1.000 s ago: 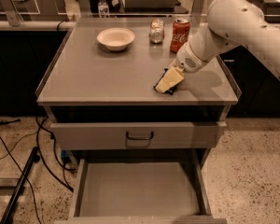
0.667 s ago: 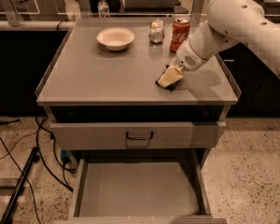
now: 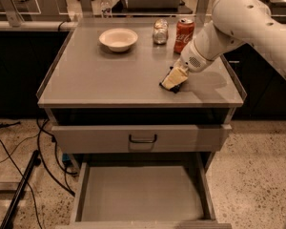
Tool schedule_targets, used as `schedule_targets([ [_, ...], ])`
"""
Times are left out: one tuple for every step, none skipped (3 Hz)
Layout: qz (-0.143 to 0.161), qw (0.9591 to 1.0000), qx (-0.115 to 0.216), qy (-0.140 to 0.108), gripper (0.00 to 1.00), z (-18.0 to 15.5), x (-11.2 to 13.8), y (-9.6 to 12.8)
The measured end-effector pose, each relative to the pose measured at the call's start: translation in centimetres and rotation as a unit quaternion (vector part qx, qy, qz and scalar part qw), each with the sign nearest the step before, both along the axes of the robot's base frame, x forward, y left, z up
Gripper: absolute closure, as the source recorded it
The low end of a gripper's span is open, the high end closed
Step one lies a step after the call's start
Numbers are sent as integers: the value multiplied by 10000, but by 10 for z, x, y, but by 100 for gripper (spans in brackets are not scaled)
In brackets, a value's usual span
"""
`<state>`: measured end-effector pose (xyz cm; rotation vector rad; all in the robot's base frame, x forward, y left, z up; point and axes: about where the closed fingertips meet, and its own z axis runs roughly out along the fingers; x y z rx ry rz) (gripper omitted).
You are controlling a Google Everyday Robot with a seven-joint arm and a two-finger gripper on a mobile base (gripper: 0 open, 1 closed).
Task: Place rxbar blueberry into middle drawer
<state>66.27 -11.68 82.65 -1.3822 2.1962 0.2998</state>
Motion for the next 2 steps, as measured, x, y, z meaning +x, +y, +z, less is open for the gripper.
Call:
schedule_targets([
  [-12, 10000, 33, 28, 100, 18, -20, -4],
  [-28, 10000, 34, 18, 100, 40, -58, -14],
])
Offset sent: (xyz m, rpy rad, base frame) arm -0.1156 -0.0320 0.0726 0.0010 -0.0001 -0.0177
